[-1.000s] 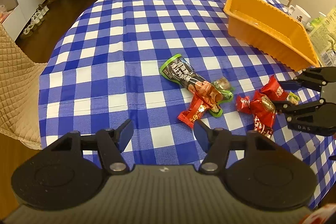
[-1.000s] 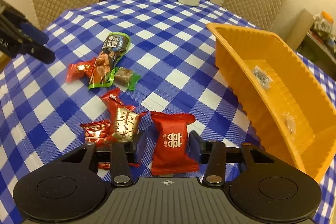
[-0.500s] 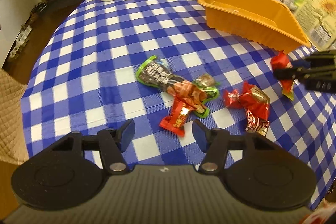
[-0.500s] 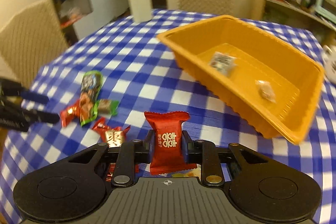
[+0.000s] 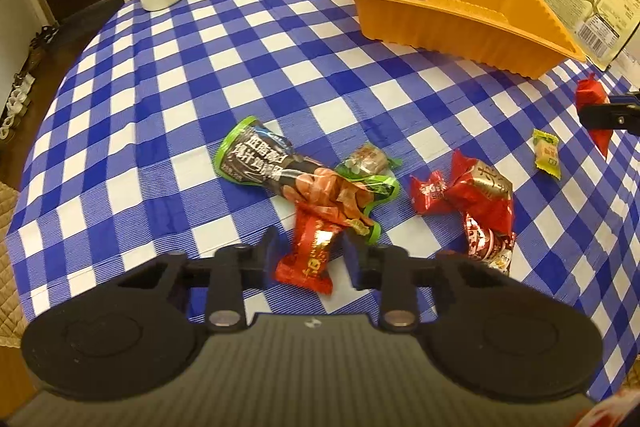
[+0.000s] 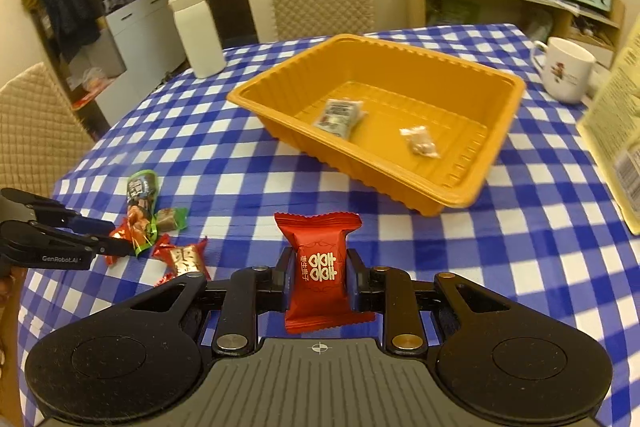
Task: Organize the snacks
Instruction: 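Grasp a red candy with the right tool while the left tool grasps a small red candy, then carry both red candies with both tools over the orange tray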
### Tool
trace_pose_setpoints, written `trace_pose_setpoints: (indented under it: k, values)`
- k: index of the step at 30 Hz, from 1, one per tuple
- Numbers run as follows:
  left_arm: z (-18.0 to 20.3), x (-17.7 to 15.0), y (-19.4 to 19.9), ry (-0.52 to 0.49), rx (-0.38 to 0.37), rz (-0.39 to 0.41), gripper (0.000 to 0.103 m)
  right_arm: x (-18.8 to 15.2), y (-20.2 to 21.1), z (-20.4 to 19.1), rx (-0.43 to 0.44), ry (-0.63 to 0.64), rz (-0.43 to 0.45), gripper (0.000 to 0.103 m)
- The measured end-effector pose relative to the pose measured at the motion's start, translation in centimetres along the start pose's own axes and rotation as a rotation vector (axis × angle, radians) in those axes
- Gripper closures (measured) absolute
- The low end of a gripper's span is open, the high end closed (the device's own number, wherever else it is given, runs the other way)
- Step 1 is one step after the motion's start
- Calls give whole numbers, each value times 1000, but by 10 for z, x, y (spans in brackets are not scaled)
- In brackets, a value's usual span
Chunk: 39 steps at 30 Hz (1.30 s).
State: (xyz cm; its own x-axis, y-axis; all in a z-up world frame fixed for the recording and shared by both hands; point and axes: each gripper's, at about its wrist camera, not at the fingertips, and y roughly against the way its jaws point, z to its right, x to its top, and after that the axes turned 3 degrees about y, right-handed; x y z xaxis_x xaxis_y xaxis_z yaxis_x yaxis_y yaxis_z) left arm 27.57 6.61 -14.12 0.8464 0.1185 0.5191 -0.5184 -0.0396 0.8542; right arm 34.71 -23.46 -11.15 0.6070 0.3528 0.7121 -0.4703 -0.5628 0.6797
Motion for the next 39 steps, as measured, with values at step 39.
trace_pose_setpoints:
  k: [39]
  values:
    - [86,134,30,-43,-174,234,85,62,14,47,-39,-171,156,77]
